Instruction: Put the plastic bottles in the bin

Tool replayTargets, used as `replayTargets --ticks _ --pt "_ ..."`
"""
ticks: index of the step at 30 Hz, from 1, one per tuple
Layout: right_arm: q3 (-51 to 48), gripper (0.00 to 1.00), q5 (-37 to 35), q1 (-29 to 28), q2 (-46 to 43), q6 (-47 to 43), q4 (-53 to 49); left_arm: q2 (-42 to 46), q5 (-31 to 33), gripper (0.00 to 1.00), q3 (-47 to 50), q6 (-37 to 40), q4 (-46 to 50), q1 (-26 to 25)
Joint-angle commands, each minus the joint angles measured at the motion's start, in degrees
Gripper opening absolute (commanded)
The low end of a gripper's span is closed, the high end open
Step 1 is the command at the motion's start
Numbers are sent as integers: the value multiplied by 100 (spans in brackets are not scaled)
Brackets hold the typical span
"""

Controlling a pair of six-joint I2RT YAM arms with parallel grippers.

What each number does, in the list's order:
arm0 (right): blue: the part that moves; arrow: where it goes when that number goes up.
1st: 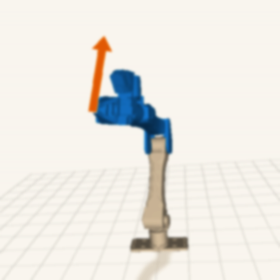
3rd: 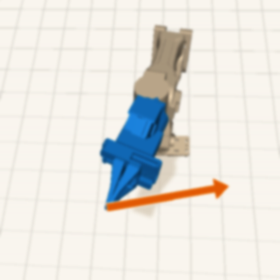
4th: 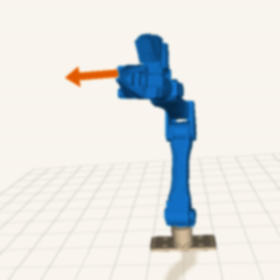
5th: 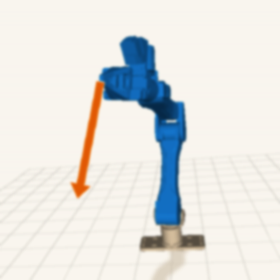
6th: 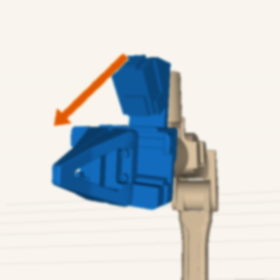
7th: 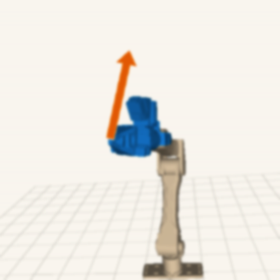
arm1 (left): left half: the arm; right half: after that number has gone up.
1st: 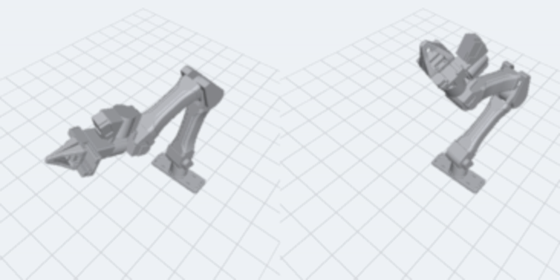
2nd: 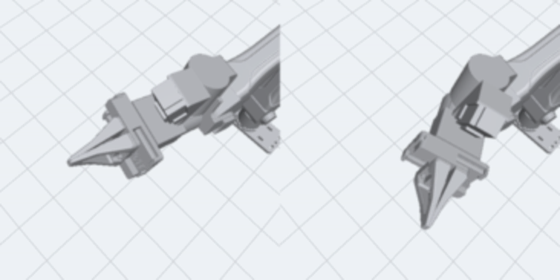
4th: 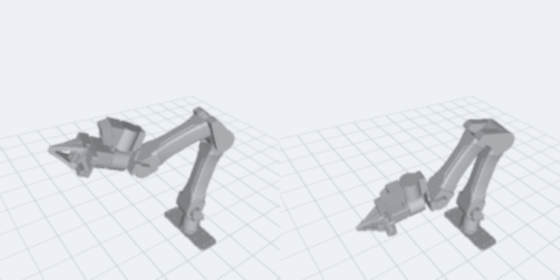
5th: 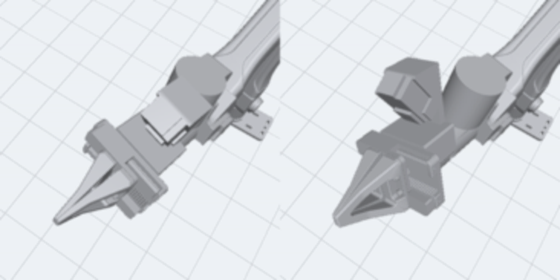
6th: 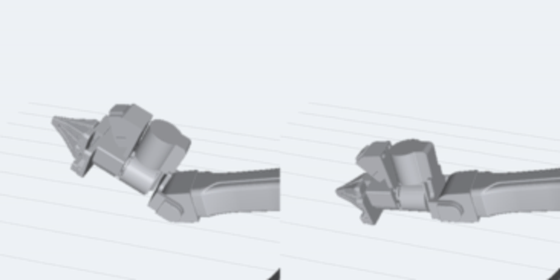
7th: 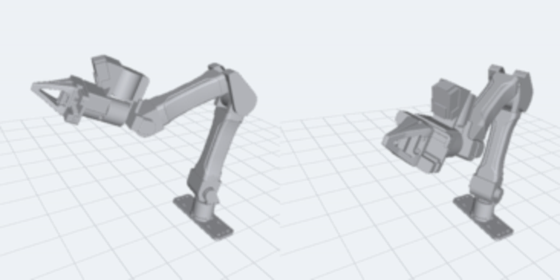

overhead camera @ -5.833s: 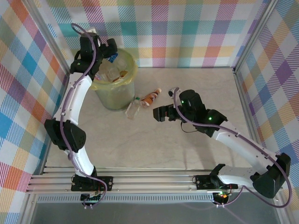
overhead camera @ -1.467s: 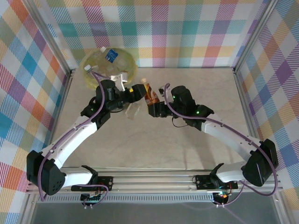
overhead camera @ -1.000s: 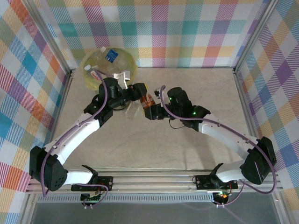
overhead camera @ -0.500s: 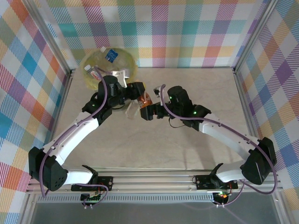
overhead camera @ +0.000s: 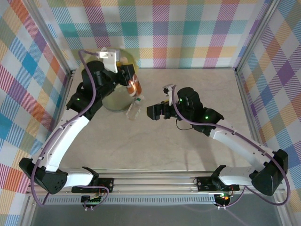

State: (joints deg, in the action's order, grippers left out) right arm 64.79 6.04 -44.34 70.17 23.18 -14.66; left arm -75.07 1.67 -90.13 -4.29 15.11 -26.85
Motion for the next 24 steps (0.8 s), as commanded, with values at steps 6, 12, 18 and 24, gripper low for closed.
replayTargets --ticks 6,12,18,24 --pt "-140 100 -261 -31 -157 89 -97 -951 437 18 -1560 1646 795 663" --pt "-173 100 -274 -27 -166 129 -130 -1667 450 18 -2393 1880 1279 1180" --pt "-226 100 -265 -31 -135 167 -162 -2295 582 18 -2905 2117 1599 1457" --pt "-301 100 -323 -31 -128 197 -168 -2812 525 19 -3309 2107 2090 1622"
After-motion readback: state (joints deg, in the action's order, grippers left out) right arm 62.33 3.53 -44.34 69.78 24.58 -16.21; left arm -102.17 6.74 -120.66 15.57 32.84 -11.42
